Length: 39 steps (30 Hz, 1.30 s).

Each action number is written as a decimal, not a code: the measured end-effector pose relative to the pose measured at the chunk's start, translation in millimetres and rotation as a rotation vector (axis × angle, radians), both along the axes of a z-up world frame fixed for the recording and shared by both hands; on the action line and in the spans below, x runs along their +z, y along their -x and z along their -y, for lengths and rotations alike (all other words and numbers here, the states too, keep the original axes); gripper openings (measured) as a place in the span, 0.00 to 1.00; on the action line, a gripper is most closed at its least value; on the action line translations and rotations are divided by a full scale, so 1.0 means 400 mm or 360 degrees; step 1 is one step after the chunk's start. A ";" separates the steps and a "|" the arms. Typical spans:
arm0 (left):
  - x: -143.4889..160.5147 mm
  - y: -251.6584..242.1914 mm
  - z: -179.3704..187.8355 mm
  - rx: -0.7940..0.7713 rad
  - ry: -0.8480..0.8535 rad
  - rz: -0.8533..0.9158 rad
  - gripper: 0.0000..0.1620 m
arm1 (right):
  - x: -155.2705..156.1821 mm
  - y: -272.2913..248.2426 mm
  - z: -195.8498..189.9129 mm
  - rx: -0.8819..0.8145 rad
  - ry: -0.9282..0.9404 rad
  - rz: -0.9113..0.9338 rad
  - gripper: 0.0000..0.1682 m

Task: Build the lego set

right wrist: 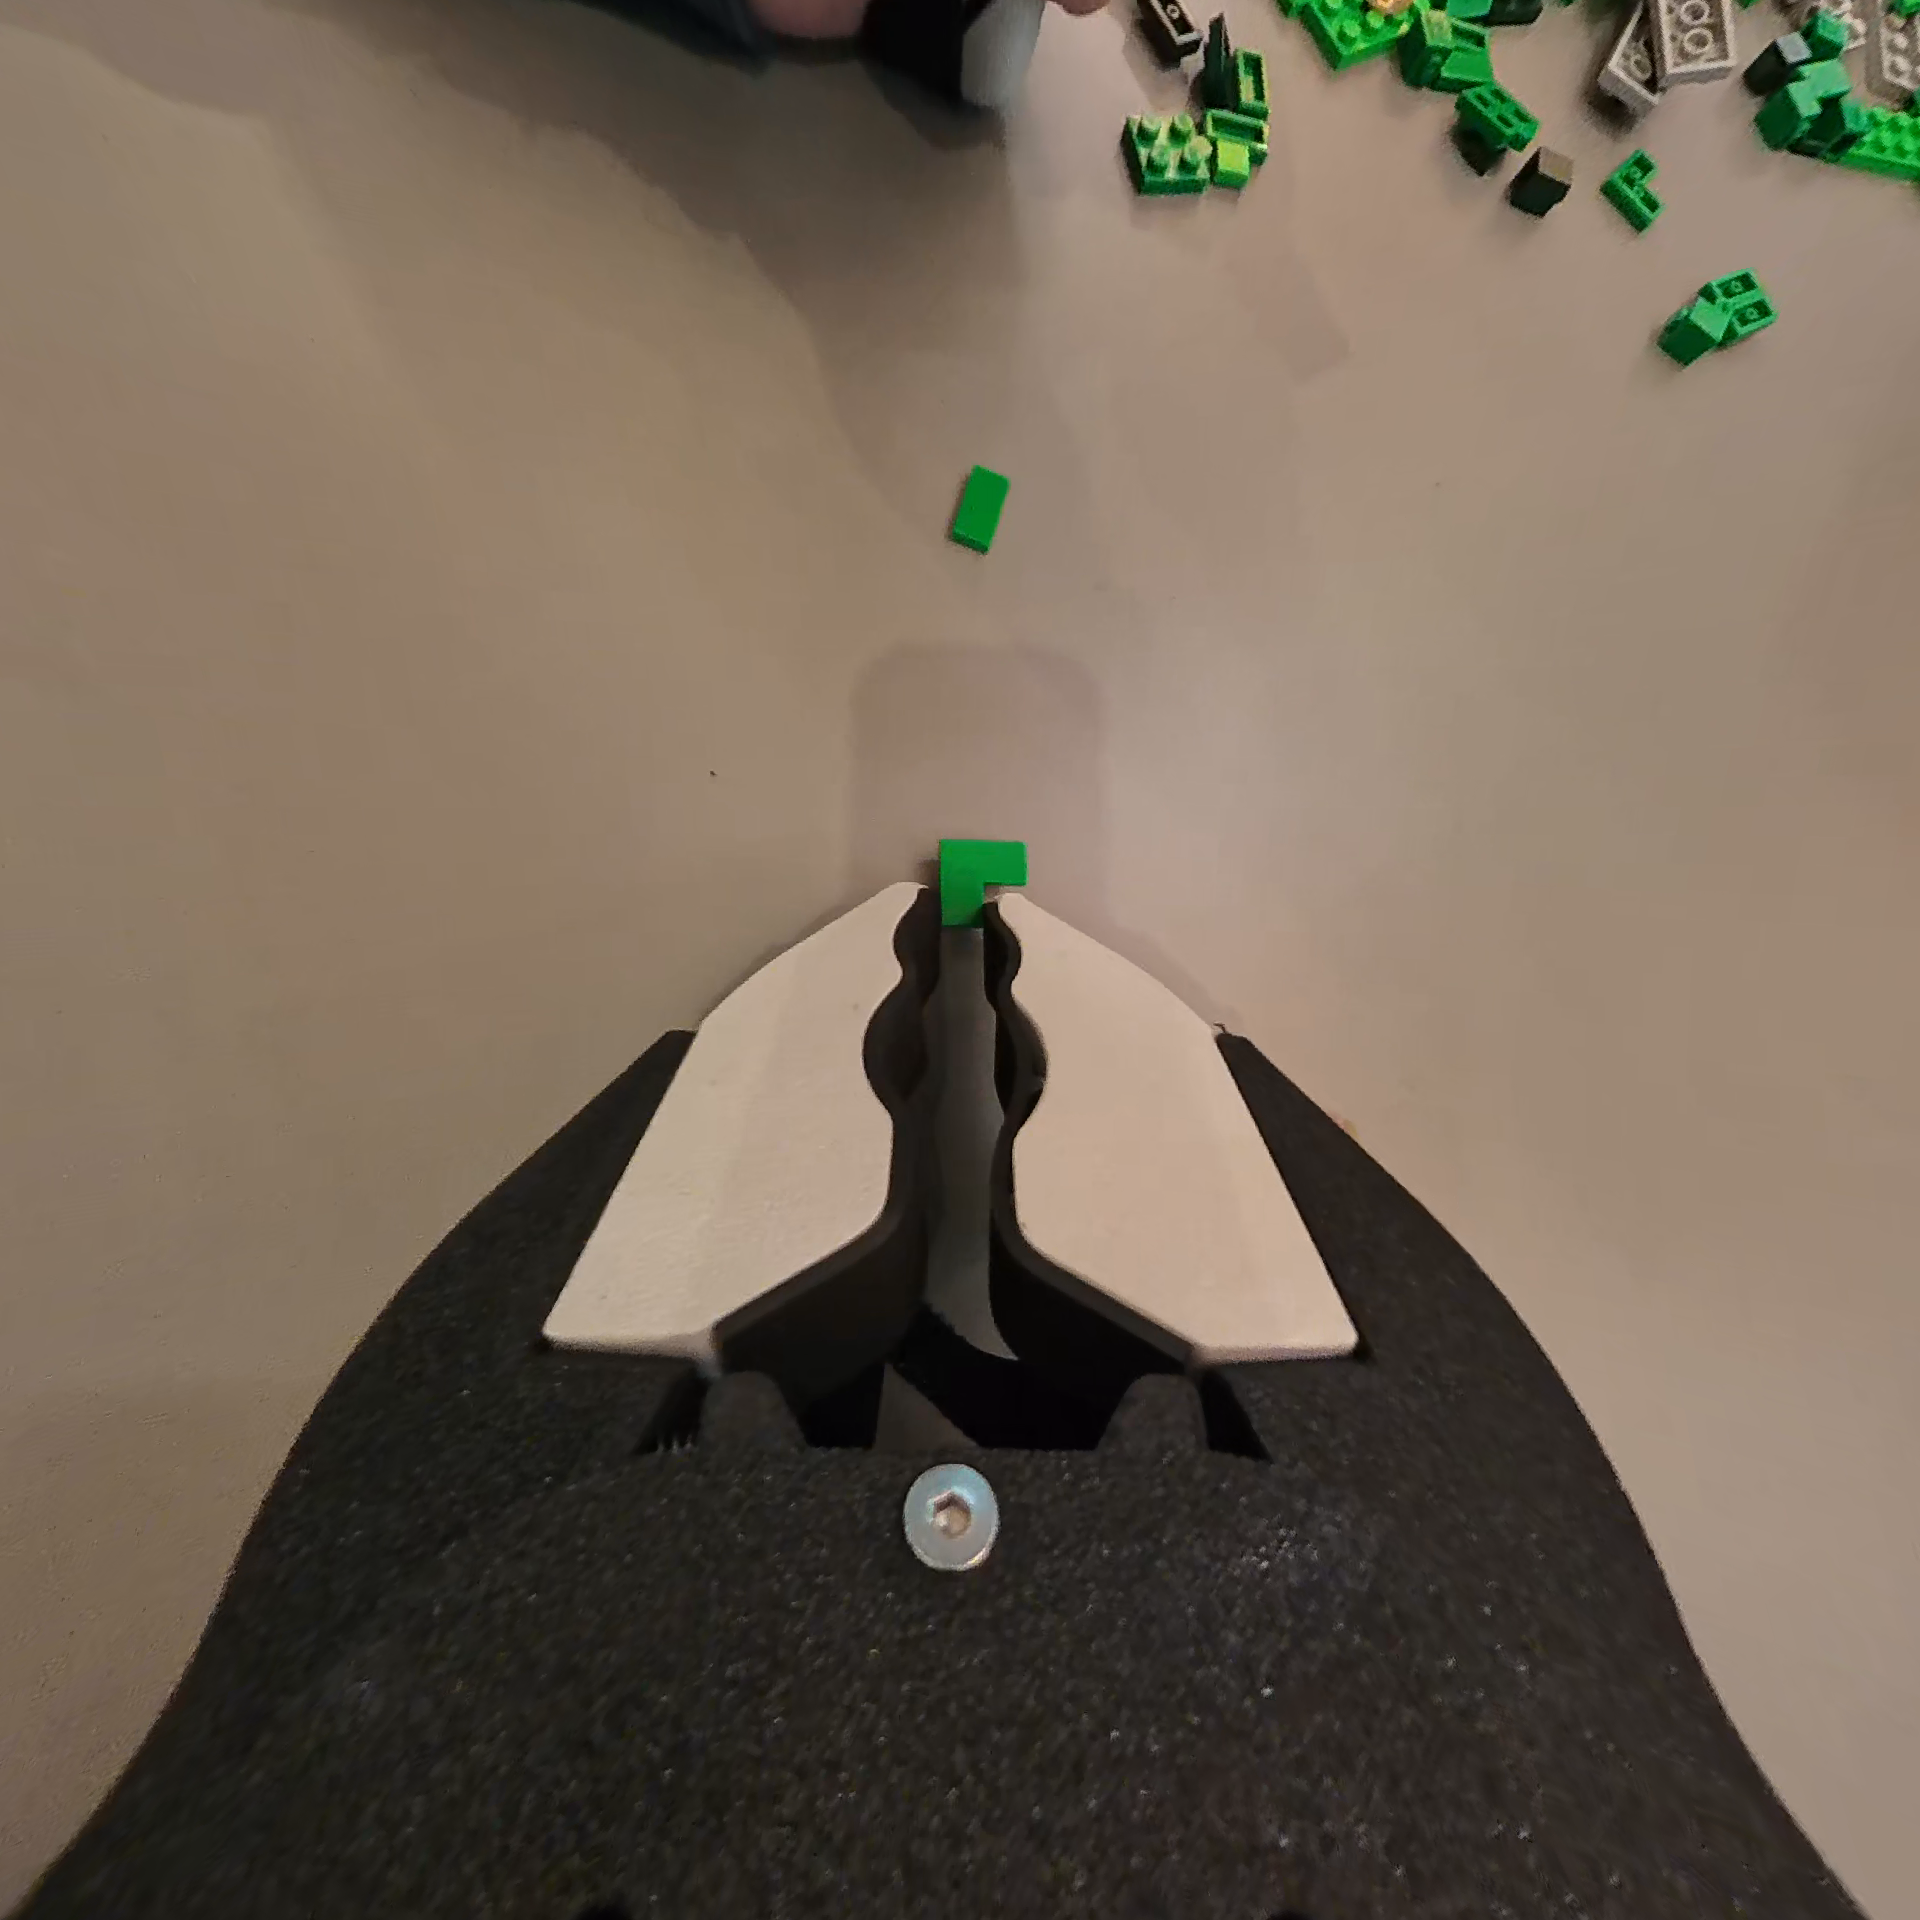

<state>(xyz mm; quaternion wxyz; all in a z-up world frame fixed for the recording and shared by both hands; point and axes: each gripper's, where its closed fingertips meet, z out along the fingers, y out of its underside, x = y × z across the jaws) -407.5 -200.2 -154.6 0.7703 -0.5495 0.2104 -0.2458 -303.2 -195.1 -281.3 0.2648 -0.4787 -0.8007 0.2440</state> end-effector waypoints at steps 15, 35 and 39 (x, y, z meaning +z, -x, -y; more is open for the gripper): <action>0.000 0.001 0.000 -0.0002 0.0001 0.0004 0.11 | -0.004 -0.006 -0.007 -0.0005 -0.0016 -0.0018 0.04; 0.001 0.001 0.000 -0.0003 0.0003 0.0006 0.11 | -0.008 -0.018 0.010 0.0140 -0.0018 -0.0037 0.04; 0.001 0.001 -0.001 -0.0005 0.0003 0.0006 0.11 | -0.004 -0.016 -0.001 0.0067 -0.0039 -0.0059 0.09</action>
